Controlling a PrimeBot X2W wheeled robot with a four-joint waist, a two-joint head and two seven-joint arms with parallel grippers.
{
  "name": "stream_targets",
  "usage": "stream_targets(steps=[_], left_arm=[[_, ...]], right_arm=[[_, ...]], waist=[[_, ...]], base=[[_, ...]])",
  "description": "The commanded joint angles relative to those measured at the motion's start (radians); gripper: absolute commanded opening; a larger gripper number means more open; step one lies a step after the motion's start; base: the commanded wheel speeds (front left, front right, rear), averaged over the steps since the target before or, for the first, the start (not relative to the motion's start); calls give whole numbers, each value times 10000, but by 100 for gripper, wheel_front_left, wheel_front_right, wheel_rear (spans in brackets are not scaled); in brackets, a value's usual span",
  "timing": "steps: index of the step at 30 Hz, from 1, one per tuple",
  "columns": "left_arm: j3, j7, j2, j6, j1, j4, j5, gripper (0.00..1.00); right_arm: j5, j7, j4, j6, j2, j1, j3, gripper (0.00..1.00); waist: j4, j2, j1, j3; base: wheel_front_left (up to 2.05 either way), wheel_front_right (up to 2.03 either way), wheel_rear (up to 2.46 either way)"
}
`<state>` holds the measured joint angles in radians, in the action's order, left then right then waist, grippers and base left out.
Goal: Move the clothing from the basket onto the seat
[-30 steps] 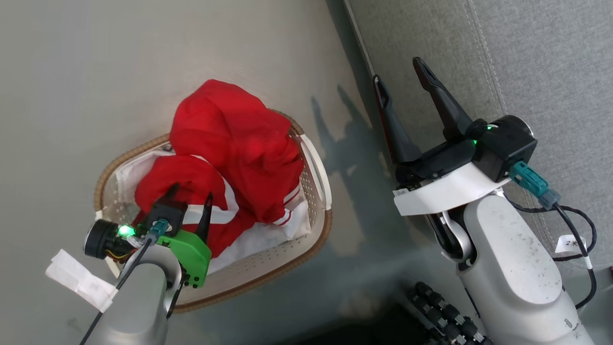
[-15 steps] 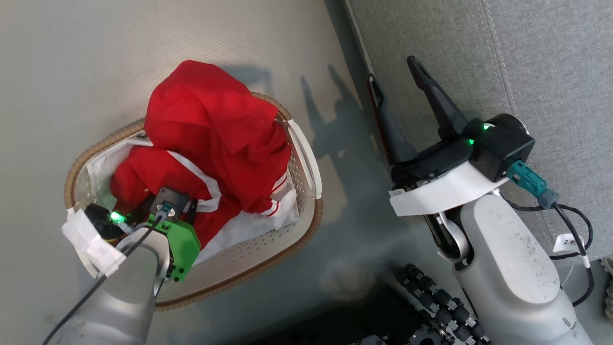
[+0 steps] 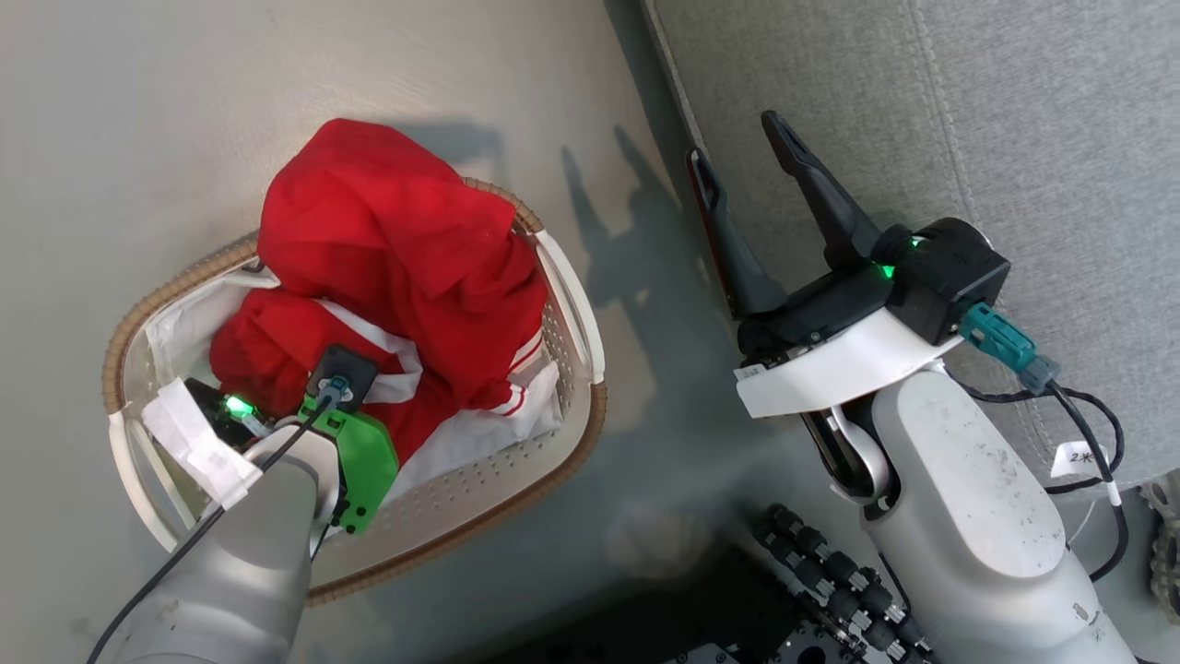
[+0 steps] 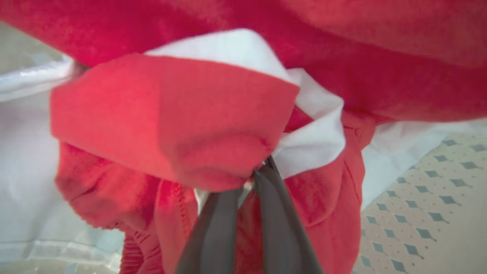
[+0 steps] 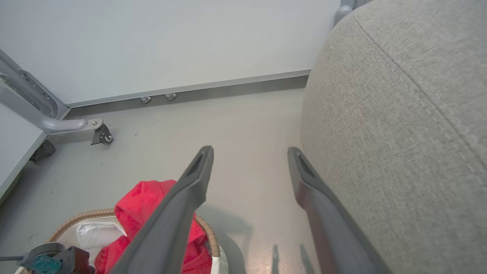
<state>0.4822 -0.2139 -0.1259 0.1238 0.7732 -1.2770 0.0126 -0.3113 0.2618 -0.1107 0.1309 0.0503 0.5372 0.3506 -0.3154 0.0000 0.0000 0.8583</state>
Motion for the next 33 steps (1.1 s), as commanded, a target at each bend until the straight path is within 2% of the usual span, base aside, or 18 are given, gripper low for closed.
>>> stream_targets(steps=[1,10,23,33], left_arm=[[10,-127,0,44,-133,-35,-103,0],[-160,-487,200,79,-893,132,-1091,0],[76,-505,240,81,-2756,2638,-2892,0],[-409,-507,345,82,-4012,4090,-3360,0]], right_arm=[[-74,45,-84,-3,20,12,-17,100],[44,45,-589,-3,21,-358,-135,100],[300,45,-1370,-3,190,-933,-121,100],[348,45,-1854,-3,392,-1866,-58,100]], waist=[[-35,0,0,-246],[266,0,0,-1418],[1218,0,0,-3286],[1797,0,0,-4910]], base=[[0,0,0],[0,0,0],[0,0,0],[0,0,0]])
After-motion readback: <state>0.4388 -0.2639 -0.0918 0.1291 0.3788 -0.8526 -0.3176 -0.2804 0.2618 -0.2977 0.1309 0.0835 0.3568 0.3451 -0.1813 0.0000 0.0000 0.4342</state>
